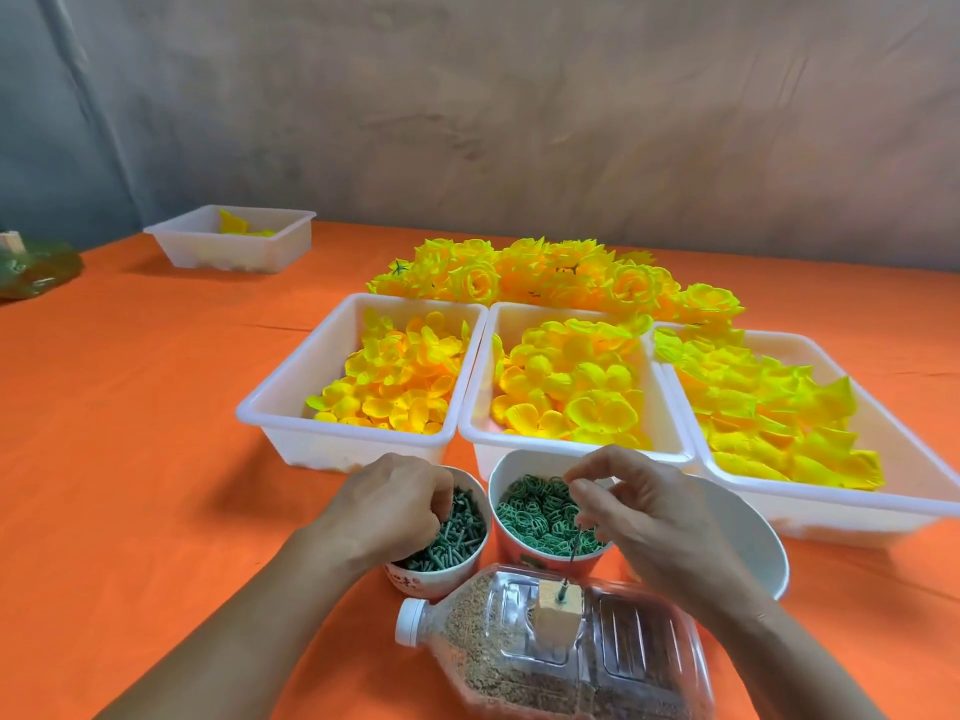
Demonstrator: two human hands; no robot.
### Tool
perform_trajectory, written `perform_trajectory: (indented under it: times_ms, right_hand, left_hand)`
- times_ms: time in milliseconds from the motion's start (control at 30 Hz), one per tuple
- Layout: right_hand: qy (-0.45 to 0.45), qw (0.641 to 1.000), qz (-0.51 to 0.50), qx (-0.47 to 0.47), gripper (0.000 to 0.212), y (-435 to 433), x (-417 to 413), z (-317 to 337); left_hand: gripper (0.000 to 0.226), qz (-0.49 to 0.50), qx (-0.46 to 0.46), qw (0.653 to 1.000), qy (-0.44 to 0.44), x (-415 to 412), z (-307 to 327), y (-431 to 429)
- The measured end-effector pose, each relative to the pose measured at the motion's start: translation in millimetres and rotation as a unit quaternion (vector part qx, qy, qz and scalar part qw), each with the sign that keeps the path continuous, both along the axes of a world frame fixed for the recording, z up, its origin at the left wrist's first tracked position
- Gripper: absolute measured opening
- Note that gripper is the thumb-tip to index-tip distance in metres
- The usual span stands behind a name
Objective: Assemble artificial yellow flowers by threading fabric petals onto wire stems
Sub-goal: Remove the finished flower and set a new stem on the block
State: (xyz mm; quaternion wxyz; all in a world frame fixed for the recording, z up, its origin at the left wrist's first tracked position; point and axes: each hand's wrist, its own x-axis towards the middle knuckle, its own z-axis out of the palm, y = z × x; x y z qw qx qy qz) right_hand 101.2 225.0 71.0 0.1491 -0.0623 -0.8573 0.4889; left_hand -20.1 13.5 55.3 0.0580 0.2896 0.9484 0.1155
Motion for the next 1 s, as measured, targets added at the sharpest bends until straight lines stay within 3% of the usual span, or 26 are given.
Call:
perform_trajectory:
  times_ms: [133,333,500,600,700,800,933,1000]
  right_hand:
    - [0.004,1.000,0.006,0.000,0.016,1,1,-4]
    - [0.004,1.000,0.005,-0.001,0.014,1,5,-5]
    - [0.001,1.000,0.000,-0.019,0.014,3,6,-6]
    - [0.001,0.999,-0.001,-0.037,0.016,2,6,-5]
    - [0.002,0.999,0.000,-0.052,0.017,0,5,-2]
    - [0.003,0.998,0.013,-0.065,0.016,-4,4,5]
    - [0.018,0.993,0.040,-0.107,0.016,-13,1,17]
    - [0.021,0.988,0.063,-0.136,0.013,-18,0,24]
  left_hand:
    - [0.033,-0.012,-0.016,1.000,0.012,0,-2,0]
    - [0.017,0.011,0.020,1.000,0.016,0,-3,3]
    - [0.017,0.055,0.156,0.985,-0.038,-4,6,-1]
    - [0.015,0.080,0.290,0.944,-0.138,-3,18,-3]
    - [0.010,0.083,0.423,0.860,-0.272,4,29,-1]
    - [0.008,0.092,0.498,0.788,-0.351,12,36,5]
    - [0.007,0.062,0.528,0.757,-0.379,23,44,17]
    - [0.028,0.034,0.531,0.753,-0.386,28,49,24]
